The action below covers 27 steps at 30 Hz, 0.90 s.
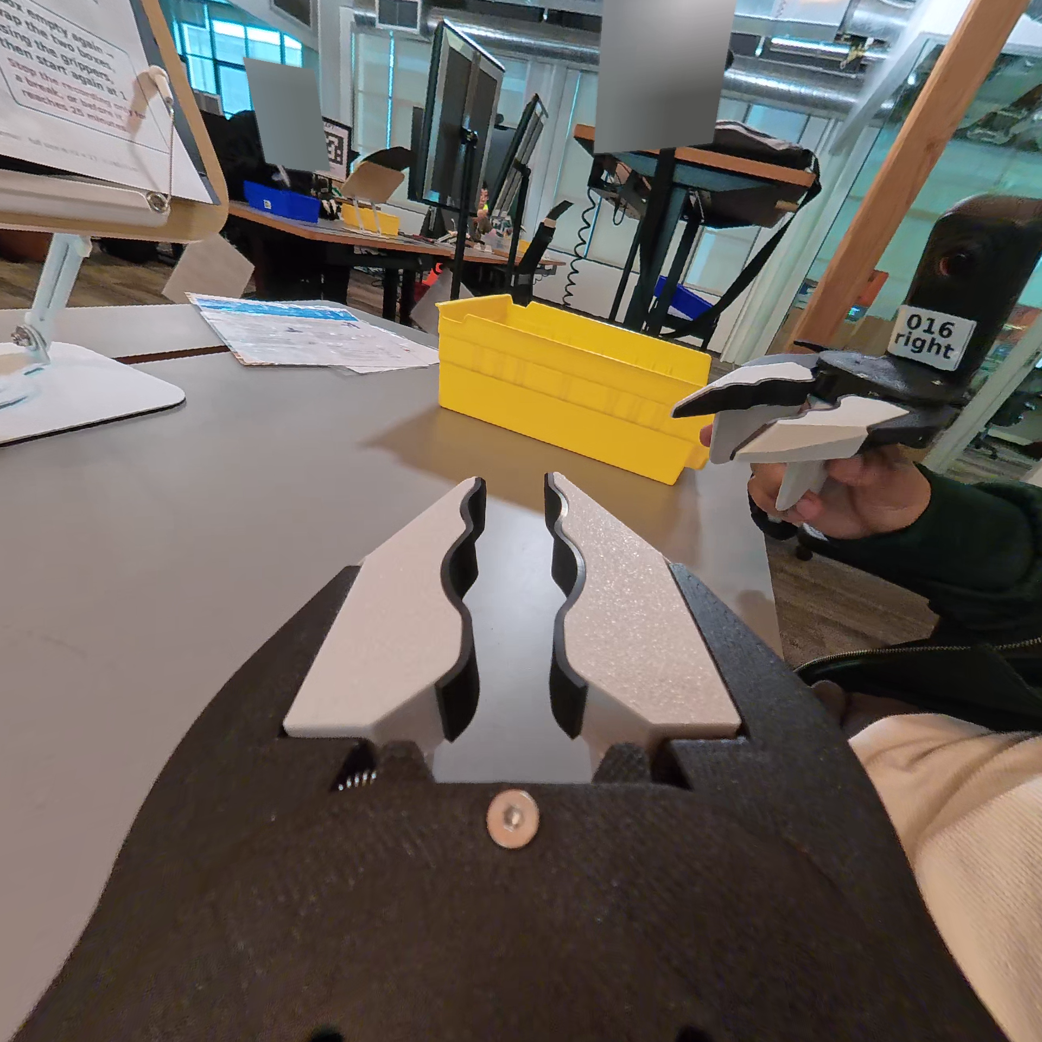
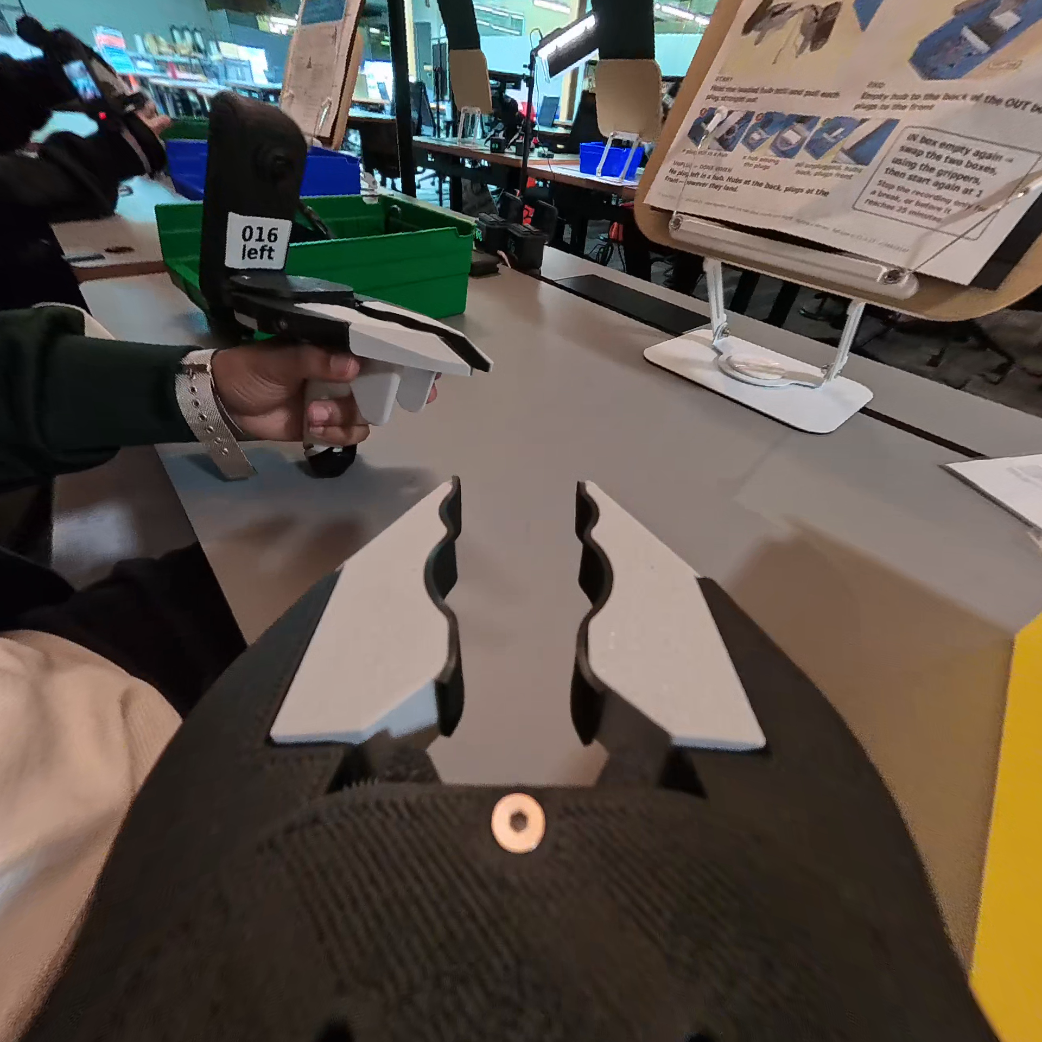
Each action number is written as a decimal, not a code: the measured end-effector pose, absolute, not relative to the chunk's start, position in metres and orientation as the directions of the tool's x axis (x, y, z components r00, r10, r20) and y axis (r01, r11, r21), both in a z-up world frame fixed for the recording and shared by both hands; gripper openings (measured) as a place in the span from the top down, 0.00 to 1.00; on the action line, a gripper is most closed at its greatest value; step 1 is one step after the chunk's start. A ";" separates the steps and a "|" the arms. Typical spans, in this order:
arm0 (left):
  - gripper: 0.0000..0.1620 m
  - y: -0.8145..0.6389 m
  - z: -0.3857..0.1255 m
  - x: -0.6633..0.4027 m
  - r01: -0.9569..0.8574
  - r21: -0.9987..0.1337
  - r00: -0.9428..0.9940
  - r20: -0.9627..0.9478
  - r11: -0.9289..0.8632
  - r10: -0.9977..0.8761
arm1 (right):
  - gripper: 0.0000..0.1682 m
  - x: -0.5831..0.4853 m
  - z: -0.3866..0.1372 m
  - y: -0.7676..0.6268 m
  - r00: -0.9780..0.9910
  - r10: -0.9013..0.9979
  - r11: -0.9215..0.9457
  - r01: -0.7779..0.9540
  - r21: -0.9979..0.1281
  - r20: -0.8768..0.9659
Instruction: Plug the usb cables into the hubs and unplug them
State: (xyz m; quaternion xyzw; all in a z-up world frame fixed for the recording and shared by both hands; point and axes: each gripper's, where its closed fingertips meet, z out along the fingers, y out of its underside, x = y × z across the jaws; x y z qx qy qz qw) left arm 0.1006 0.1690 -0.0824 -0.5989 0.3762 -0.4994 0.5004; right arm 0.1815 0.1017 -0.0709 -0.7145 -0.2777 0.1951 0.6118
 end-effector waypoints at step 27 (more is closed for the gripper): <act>0.88 0.169 -0.082 0.101 0.056 -0.971 0.217 0.241 -0.234 -0.946 | 0.75 0.193 -0.082 0.109 0.767 0.633 -0.211 0.045 -0.976 -0.102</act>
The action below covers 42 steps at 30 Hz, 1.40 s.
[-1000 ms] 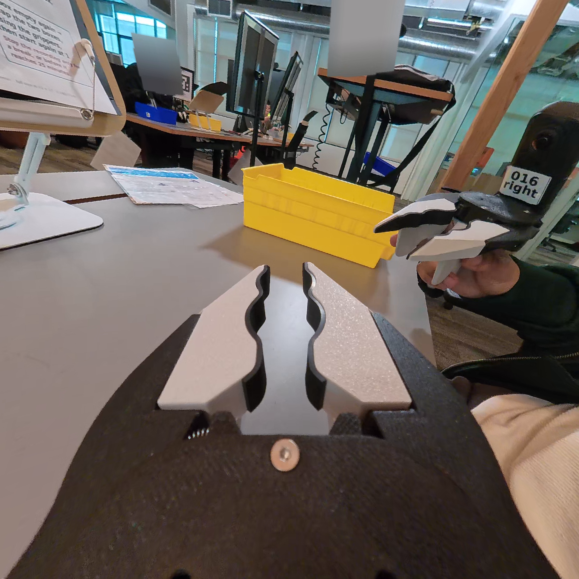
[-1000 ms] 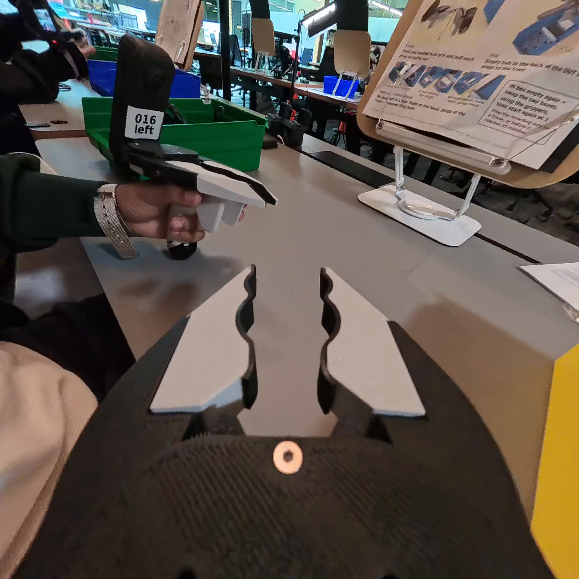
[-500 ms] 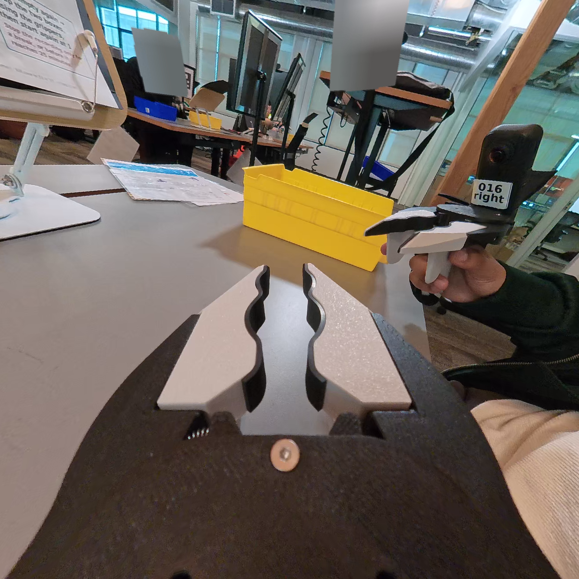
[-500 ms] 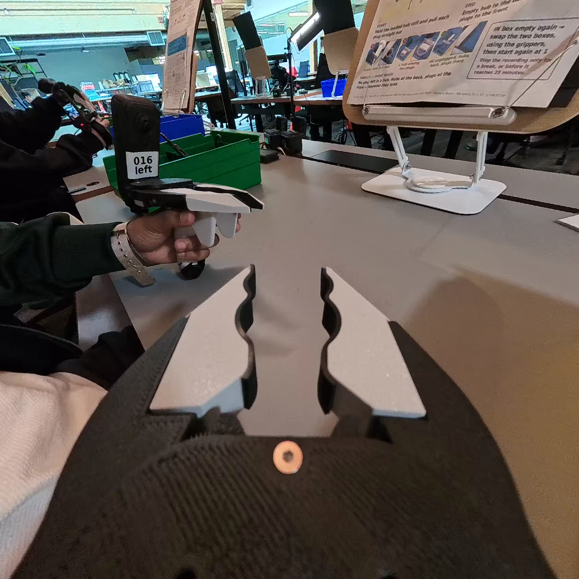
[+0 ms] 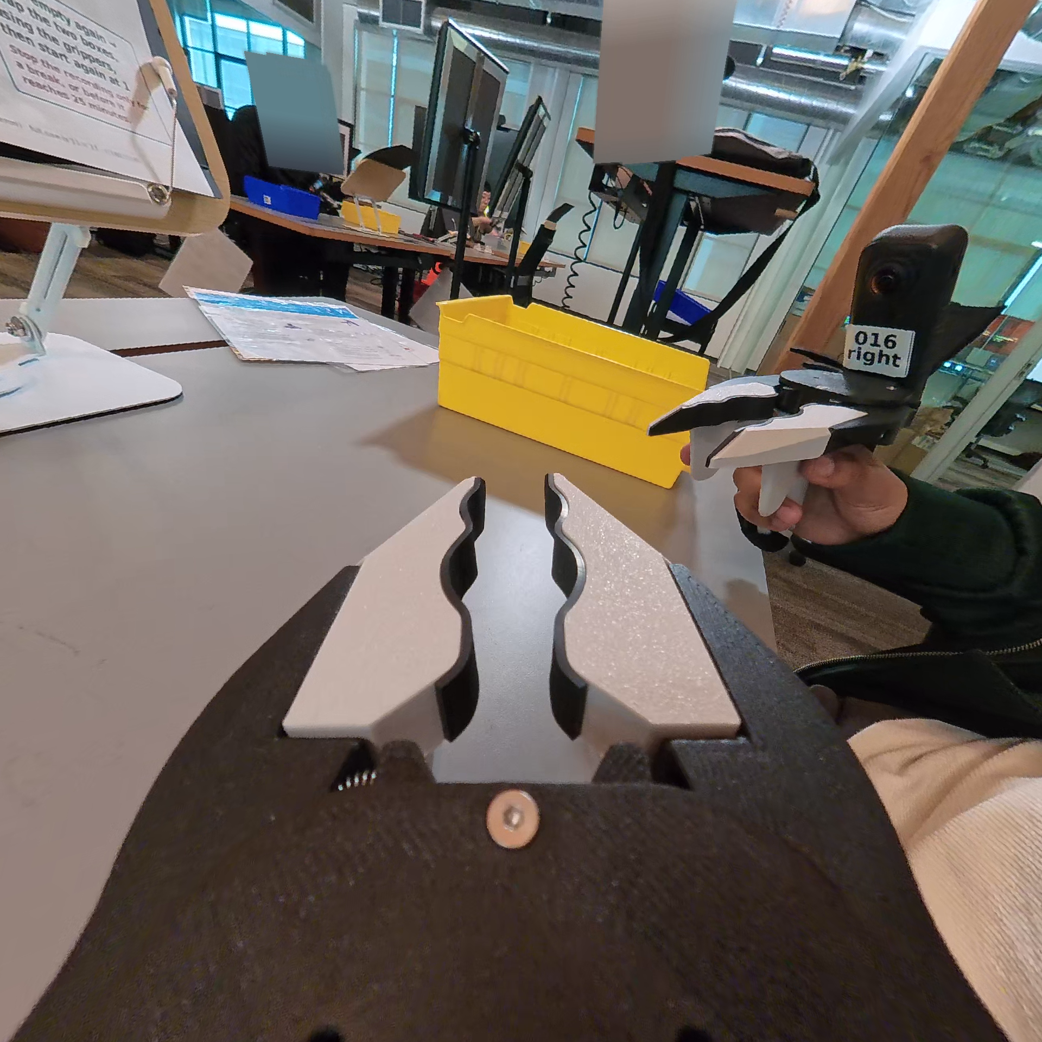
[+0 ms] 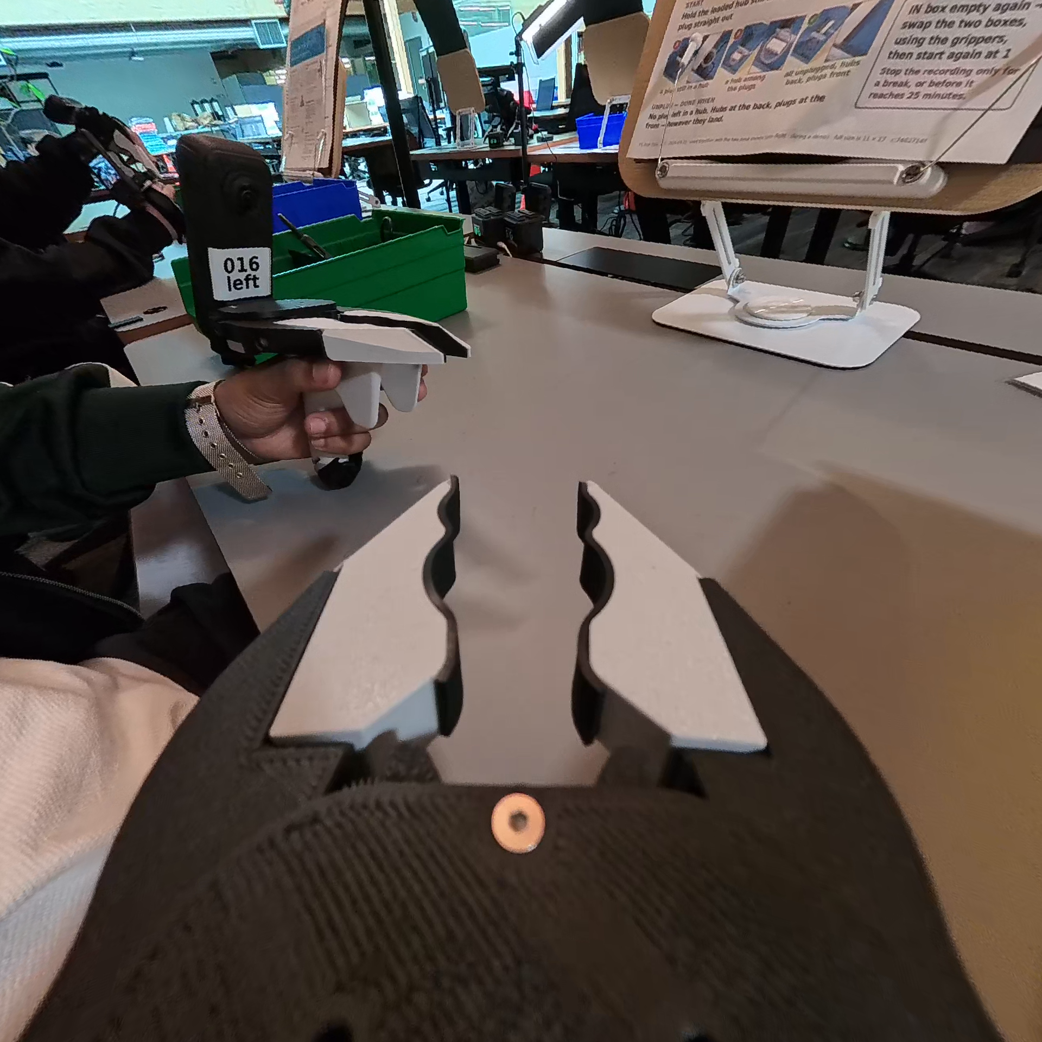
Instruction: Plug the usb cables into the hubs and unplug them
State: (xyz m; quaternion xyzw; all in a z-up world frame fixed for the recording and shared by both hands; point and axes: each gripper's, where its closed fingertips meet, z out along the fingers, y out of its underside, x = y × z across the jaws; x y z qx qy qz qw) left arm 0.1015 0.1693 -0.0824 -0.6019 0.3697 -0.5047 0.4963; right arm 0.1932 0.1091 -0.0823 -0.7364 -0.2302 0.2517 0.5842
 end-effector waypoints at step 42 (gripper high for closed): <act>0.81 0.382 -0.152 -0.238 -0.992 0.051 0.088 -0.336 -0.111 -0.938 | 0.76 0.208 -0.095 0.137 0.651 0.597 -0.420 -0.245 -0.874 -0.469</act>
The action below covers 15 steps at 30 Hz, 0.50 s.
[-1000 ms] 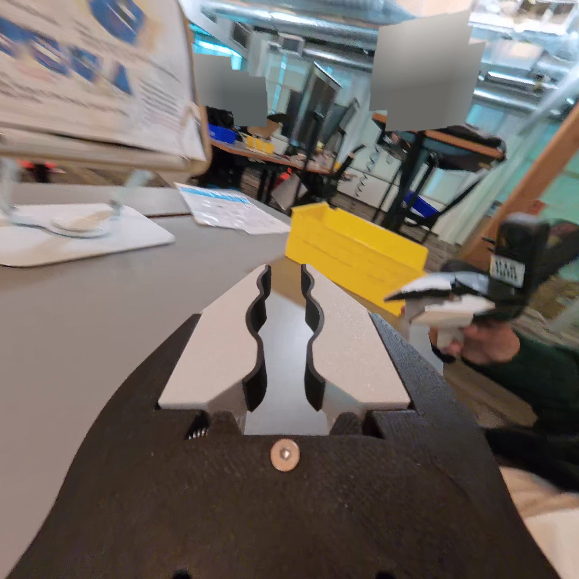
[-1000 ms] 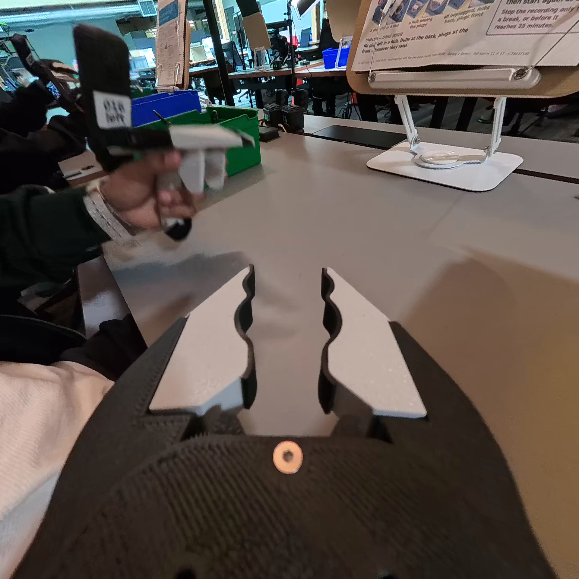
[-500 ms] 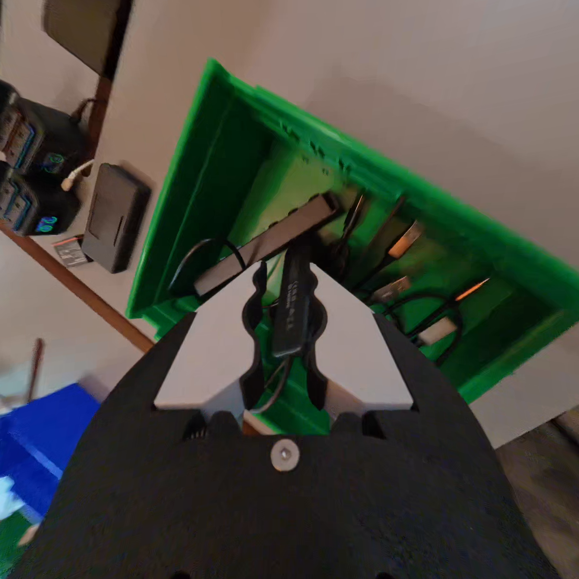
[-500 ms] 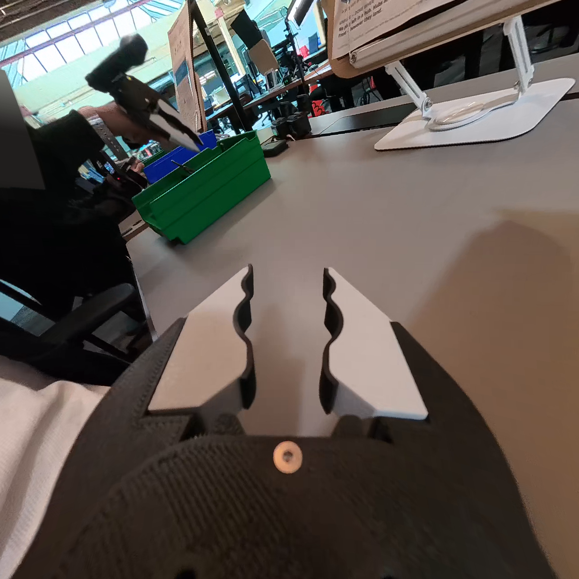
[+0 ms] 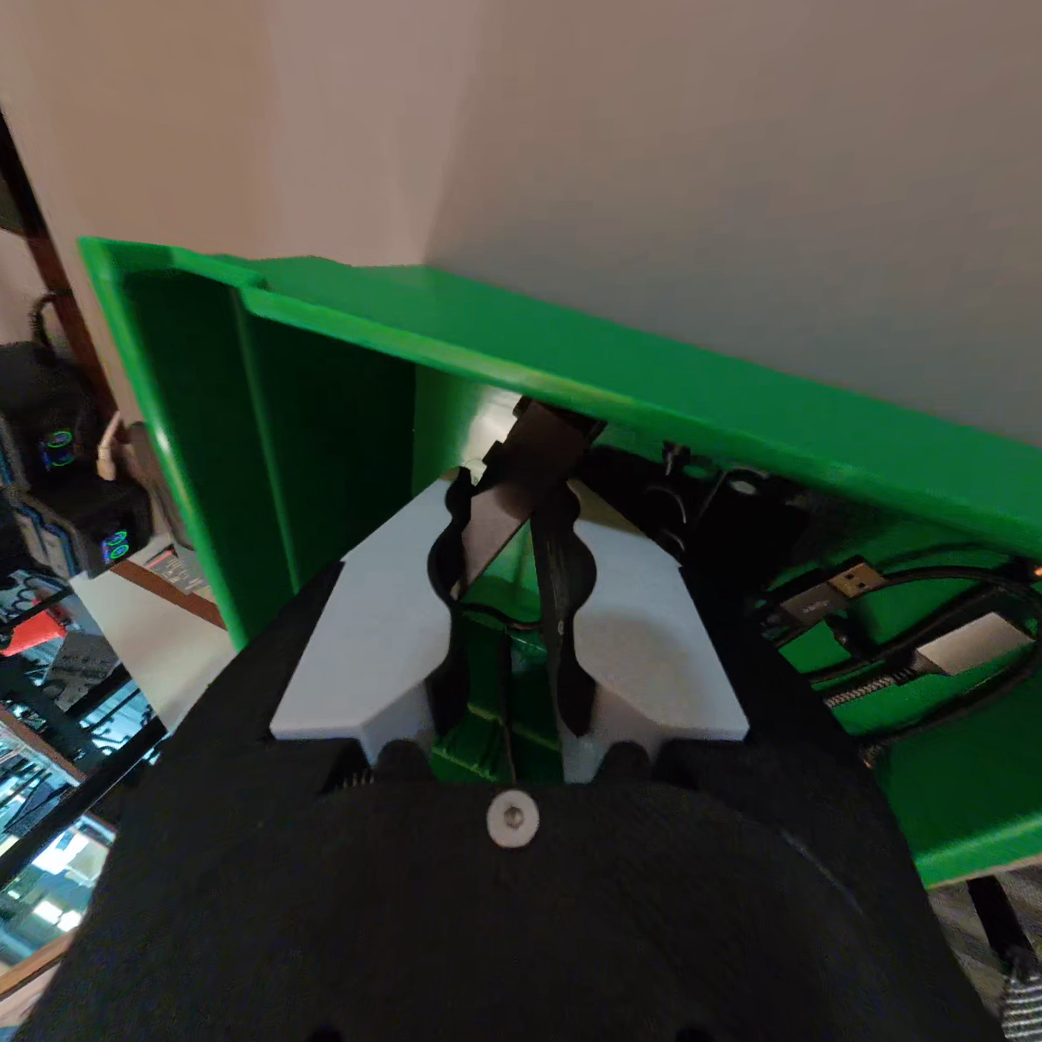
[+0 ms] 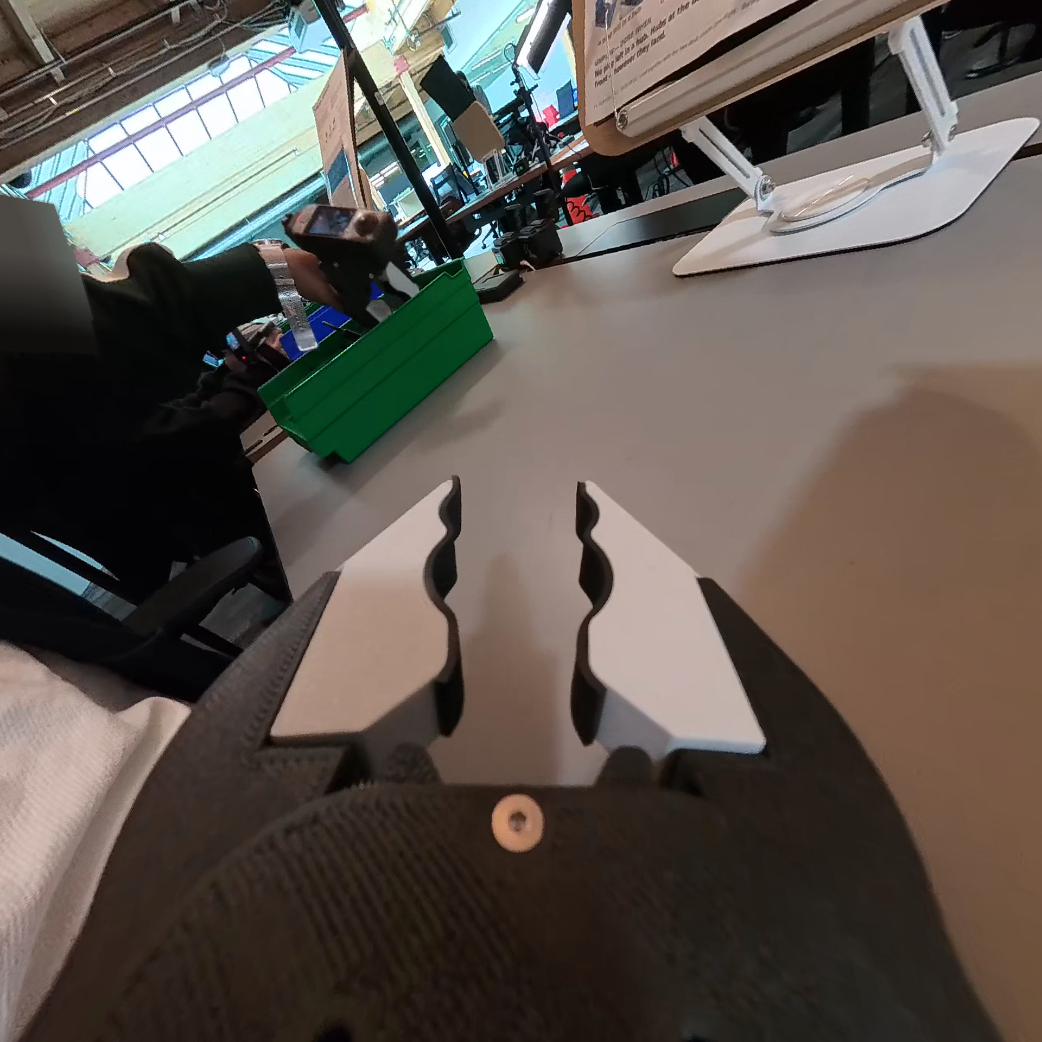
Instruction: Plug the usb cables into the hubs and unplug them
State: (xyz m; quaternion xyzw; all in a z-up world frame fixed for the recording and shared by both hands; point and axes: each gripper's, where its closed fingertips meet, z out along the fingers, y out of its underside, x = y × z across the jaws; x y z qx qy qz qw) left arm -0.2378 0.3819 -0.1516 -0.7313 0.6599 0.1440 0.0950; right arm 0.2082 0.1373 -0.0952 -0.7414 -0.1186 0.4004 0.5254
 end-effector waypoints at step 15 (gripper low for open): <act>0.87 0.361 0.115 -0.220 -0.793 -0.609 0.482 -0.630 0.002 -0.609 | 0.76 0.207 -0.081 0.131 0.543 0.616 -0.445 -0.358 -0.821 -0.570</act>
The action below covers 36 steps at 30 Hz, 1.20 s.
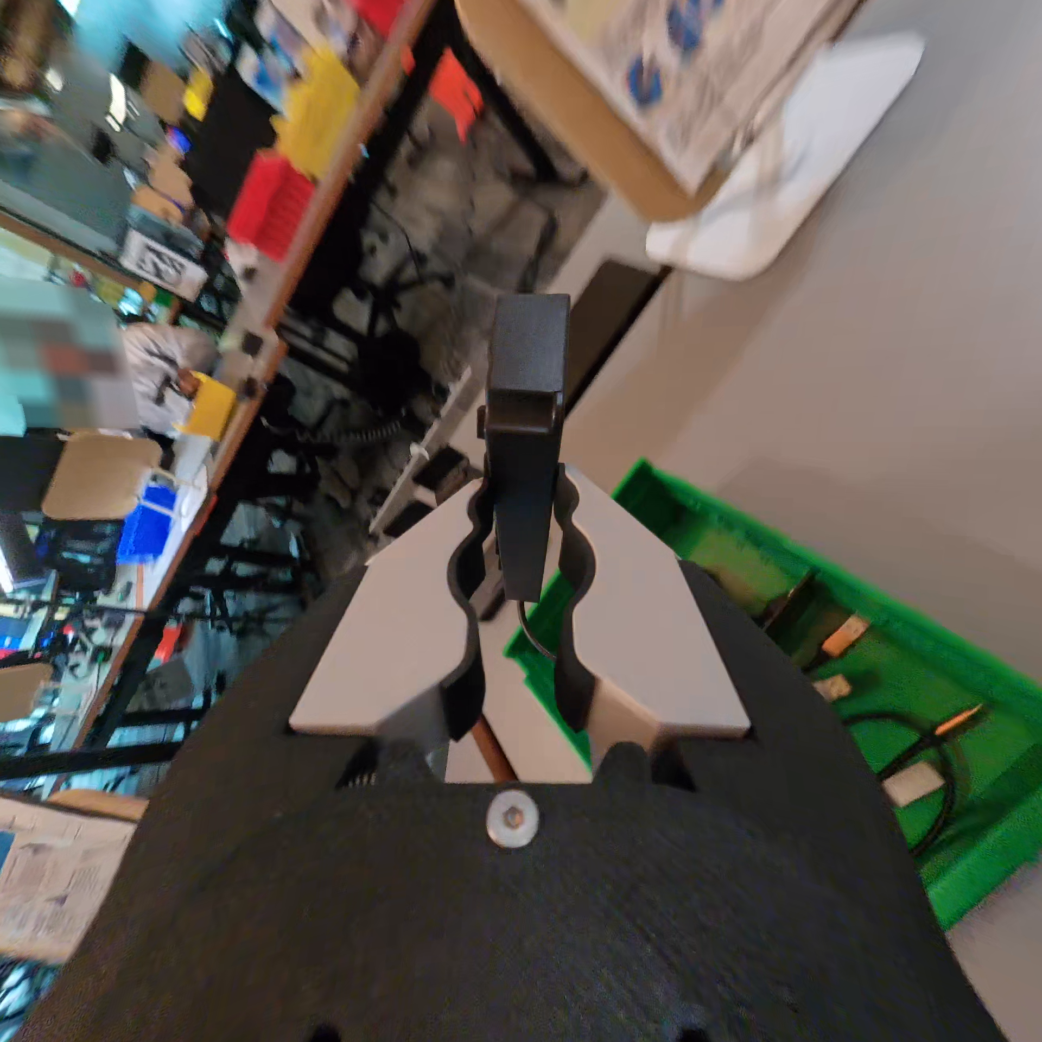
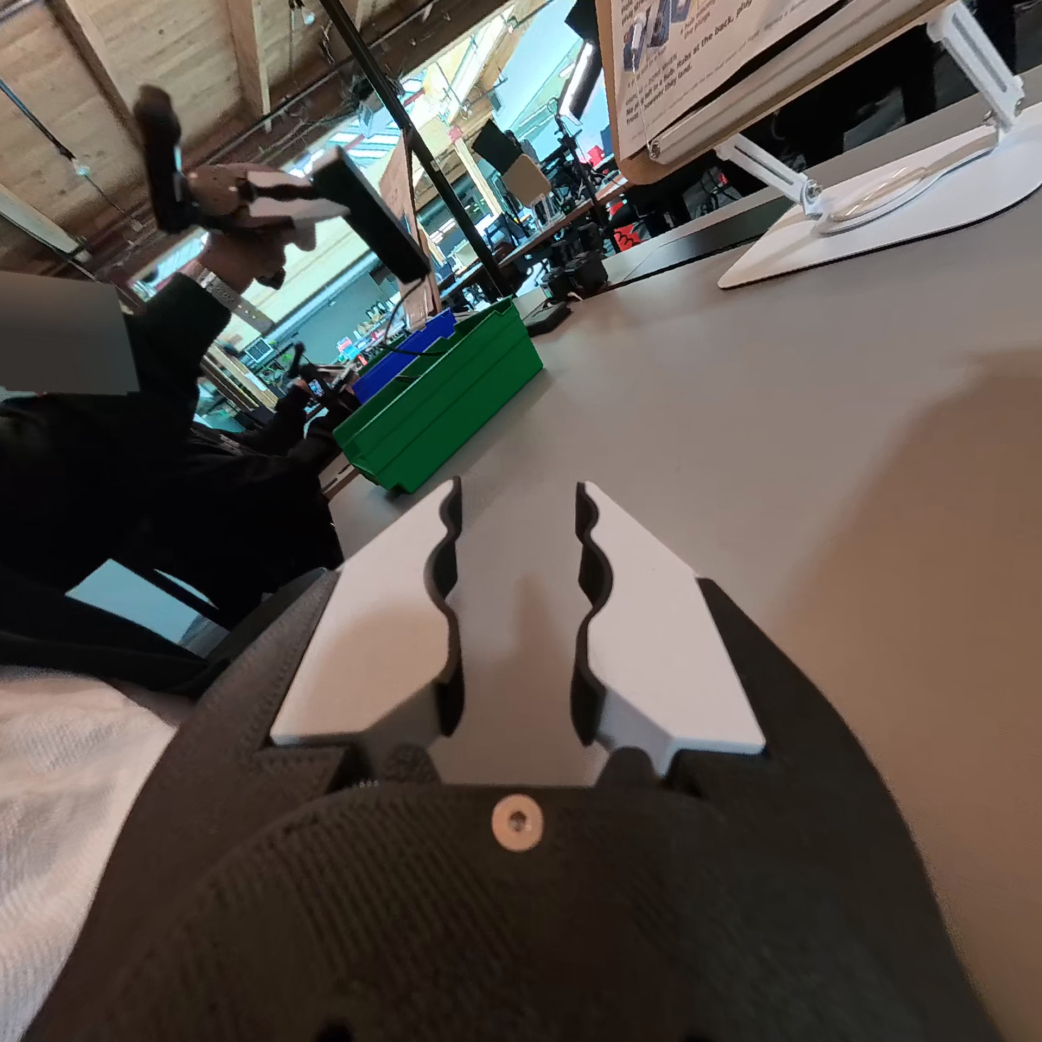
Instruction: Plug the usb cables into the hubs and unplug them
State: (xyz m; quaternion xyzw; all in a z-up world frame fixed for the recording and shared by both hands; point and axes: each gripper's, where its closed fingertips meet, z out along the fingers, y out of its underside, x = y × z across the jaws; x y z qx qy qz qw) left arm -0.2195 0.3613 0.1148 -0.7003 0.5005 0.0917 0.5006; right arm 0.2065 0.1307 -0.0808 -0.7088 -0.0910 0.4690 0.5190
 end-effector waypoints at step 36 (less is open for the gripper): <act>0.87 0.171 0.312 -0.060 -0.469 -0.726 0.621 -0.676 0.503 -0.396 | 0.75 0.173 -0.075 0.118 0.612 0.717 -0.324 -0.132 -0.937 -0.334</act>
